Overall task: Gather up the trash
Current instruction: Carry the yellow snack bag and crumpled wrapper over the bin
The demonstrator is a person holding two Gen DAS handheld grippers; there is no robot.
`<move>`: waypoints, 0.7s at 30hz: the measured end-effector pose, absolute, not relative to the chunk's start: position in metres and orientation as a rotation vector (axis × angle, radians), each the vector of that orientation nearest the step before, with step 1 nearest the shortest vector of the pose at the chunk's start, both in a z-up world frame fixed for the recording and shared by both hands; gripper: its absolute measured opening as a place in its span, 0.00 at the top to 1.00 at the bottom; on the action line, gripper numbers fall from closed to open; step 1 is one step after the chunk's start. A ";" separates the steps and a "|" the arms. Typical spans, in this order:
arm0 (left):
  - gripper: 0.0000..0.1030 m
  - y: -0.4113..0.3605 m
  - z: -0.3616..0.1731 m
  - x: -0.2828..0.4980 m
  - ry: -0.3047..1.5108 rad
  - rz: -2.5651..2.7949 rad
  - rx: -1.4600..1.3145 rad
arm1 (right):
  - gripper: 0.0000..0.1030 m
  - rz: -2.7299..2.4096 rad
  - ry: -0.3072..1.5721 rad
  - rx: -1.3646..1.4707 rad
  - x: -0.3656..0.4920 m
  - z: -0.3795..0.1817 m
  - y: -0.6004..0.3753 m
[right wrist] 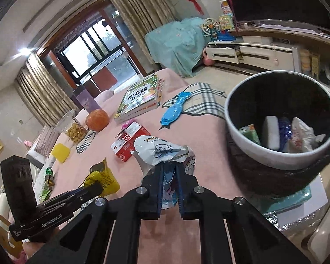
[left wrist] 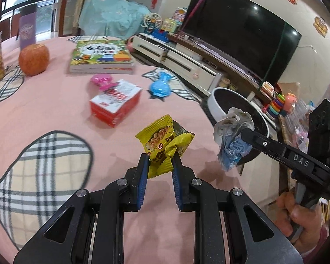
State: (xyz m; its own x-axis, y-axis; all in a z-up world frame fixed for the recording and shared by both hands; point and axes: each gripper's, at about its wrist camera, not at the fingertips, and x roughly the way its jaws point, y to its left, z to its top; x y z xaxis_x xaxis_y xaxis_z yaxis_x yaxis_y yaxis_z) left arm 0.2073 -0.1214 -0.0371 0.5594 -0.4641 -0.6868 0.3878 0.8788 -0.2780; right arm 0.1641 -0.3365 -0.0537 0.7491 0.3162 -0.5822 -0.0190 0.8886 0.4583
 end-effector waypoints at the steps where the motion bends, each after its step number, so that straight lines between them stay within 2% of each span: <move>1: 0.81 -0.126 -0.036 0.207 0.837 -0.509 -0.091 | 0.90 0.187 0.702 0.447 0.162 -0.053 -0.339; 21: 0.81 -0.207 -0.013 0.195 0.790 -0.600 0.032 | 0.90 0.108 0.629 0.485 0.131 -0.036 -0.392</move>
